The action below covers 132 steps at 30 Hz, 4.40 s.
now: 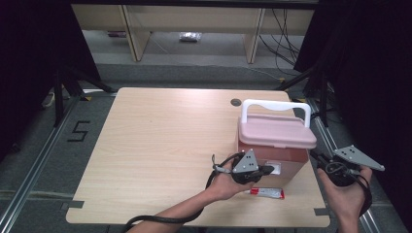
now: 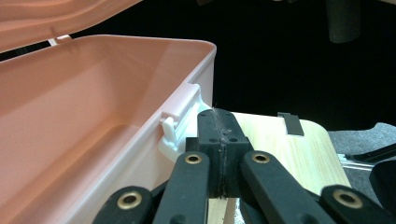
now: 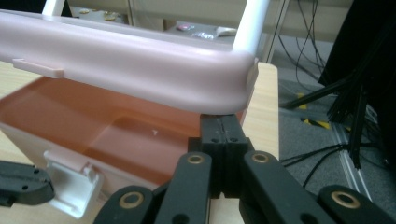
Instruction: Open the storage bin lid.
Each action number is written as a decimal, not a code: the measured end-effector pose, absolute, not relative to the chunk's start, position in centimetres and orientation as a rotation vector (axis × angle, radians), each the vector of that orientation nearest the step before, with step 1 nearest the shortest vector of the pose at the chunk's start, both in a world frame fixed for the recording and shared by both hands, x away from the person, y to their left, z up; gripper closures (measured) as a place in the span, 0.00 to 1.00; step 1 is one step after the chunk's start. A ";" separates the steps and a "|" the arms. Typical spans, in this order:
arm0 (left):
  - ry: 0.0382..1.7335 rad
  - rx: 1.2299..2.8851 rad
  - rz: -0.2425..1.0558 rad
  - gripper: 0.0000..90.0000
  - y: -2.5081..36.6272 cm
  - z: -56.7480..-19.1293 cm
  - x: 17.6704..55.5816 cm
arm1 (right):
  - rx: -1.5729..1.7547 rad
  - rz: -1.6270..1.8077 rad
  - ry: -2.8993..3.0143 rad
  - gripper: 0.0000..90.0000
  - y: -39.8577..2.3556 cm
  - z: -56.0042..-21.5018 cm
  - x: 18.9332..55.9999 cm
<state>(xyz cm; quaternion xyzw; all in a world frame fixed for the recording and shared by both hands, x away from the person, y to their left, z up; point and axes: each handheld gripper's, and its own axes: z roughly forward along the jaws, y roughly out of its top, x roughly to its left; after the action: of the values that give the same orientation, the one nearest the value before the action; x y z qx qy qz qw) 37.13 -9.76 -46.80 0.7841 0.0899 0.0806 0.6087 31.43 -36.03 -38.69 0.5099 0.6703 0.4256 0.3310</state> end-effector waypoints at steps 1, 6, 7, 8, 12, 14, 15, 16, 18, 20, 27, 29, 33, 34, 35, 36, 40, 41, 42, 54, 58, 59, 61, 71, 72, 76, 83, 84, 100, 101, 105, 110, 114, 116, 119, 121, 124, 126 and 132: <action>0.208 1.811 0.186 1.00 -9.8 -46.8 37.1 | 1.333 1.113 1.752 1.00 -36.0 -38.7 31.4; 0.209 1.811 0.185 1.00 -9.8 -46.8 37.1 | 1.313 1.120 1.720 1.00 -36.0 -38.4 31.7; 0.209 1.811 0.185 1.00 -9.8 -46.8 37.1 | 1.299 1.116 1.717 1.00 -36.0 -38.4 31.8; 0.209 1.810 0.185 1.00 -9.8 -46.8 37.1 | 1.300 1.119 1.716 1.00 -36.0 -38.4 31.9; 0.211 1.810 0.184 1.00 -9.7 -46.8 37.1 | 1.305 1.122 1.704 1.00 -35.8 -38.2 31.9; 0.210 1.812 0.186 1.00 -9.7 -46.8 37.1 | 1.297 1.123 1.703 1.00 -35.7 -38.2 32.0; 0.210 1.811 0.185 1.00 -9.7 -46.8 37.1 | 1.309 1.129 1.696 1.00 -35.6 -38.1 31.9; 0.210 1.812 0.185 1.00 -9.7 -46.8 37.1 | 1.305 1.129 1.691 1.00 -35.6 -38.1 32.0; 0.210 1.812 0.185 1.00 -9.7 -46.8 37.1 | 1.295 1.144 1.692 1.00 -35.7 -38.0 32.1; 0.209 1.812 0.185 1.00 -9.7 -46.8 37.1 | 1.299 1.153 1.686 1.00 -35.6 -38.0 32.1; 0.208 1.812 0.184 1.00 -9.7 -46.8 37.1 | 1.286 1.147 1.665 1.00 -35.7 -37.8 32.2; 0.209 1.812 0.183 1.00 -9.7 -46.8 37.1 | 1.283 1.149 1.659 1.00 -35.6 -37.8 32.3; 0.212 1.811 0.182 1.00 -9.7 -46.9 37.1 | 1.287 1.154 1.649 1.00 -35.6 -37.7 32.4; 0.213 1.810 0.181 1.00 -9.6 -46.9 37.1 | 1.294 1.158 1.643 1.00 -35.5 -37.7 32.4; 0.213 1.810 0.179 1.00 -9.6 -46.9 37.1 | 1.296 1.160 1.648 1.00 -35.5 -37.6 32.3; 0.212 1.811 0.180 1.00 -9.6 -46.9 37.1 | 1.296 1.161 1.645 1.00 -35.5 -37.6 32.4; 0.213 1.811 0.180 1.00 -9.6 -46.9 37.1 | 1.284 1.158 1.640 1.00 -35.6 -37.6 32.5; 0.213 1.810 0.179 1.00 -9.6 -46.9 37.1 | 1.277 1.158 1.639 1.00 -35.6 -37.6 32.5; 0.215 1.810 0.180 1.00 -9.6 -46.9 37.1 | 1.273 1.163 1.623 1.00 -35.5 -37.6 32.6; 0.217 1.807 0.180 1.00 -9.6 -46.9 37.1 | 1.276 1.177 1.602 1.00 -35.3 -37.4 32.8; 0.215 1.809 0.181 1.00 -9.7 -46.9 37.1 | 1.285 1.186 1.594 1.00 -35.2 -37.3 32.9; 0.215 1.809 0.181 1.00 -9.7 -46.9 37.1 | 1.285 1.186 1.594 1.00 -35.2 -37.3 32.9; 0.216 1.810 0.181 1.00 -9.6 -46.9 37.1 | 1.279 1.190 1.584 1.00 -35.1 -37.2 33.0; 0.212 1.812 0.181 1.00 -9.7 -46.8 37.1 | 1.272 1.187 1.572 1.00 -35.2 -37.0 33.4; 0.212 1.812 0.181 1.00 -9.7 -46.8 37.1 | 1.270 1.191 1.573 1.00 -35.1 -37.0 33.4; 0.211 1.812 0.182 1.00 -9.7 -46.8 37.1 | 1.277 1.197 1.569 1.00 -35.1 -37.1 33.6; 0.211 1.813 0.181 1.00 -9.7 -46.8 37.1 | 1.259 1.195 1.569 1.00 -35.1 -37.2 34.3; 0.210 1.813 0.182 1.00 -9.7 -46.8 37.1 | 1.256 1.188 1.561 1.00 -35.0 -37.1 34.4; 0.211 1.813 0.180 1.00 -9.7 -46.8 37.1 | 1.265 1.180 1.549 1.00 -34.6 -37.4 35.7; 0.211 1.813 0.180 1.00 -9.7 -46.8 37.1 | 1.270 1.184 1.550 1.00 -34.6 -37.5 35.8; 0.212 1.813 0.179 1.00 -9.7 -46.8 37.1 | 1.276 1.179 1.540 1.00 -34.5 -37.5 36.1; 0.210 1.815 0.180 1.00 -9.7 -46.8 37.1 | 1.274 1.173 1.531 1.00 -34.6 -37.4 36.3; 0.210 1.816 0.181 1.00 -9.6 -46.8 37.1 | 1.285 1.178 1.521 1.00 -34.6 -37.3 36.4; 0.213 1.812 0.180 1.00 -9.7 -46.8 37.1 | 1.284 1.178 1.519 1.00 -34.6 -37.3 36.5; 0.211 1.806 0.177 1.00 -9.7 -46.9 37.1 | 1.284 1.194 1.514 1.00 -34.5 -37.2 36.6; 0.210 1.814 0.180 1.00 -9.7 -46.8 37.1 | 1.266 1.181 1.513 1.00 -34.6 -37.1 36.8; 0.211 1.812 0.179 1.00 -9.7 -46.8 37.1 | 1.258 1.179 1.516 1.00 -34.7 -36.9 36.9; 0.212 1.813 0.179 1.00 -9.7 -46.8 37.1 | 1.276 1.188 1.507 1.00 -34.5 -36.9 37.0; 0.211 1.808 0.176 1.00 -9.7 -46.9 37.1 | 1.269 1.180 1.500 1.00 -34.6 -36.7 37.2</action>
<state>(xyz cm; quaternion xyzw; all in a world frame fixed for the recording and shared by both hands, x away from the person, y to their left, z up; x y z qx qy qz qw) 37.06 -9.69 -46.86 0.7831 0.0915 0.0764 0.6104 37.19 -34.58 -36.68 0.5044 0.5963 0.4692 0.4121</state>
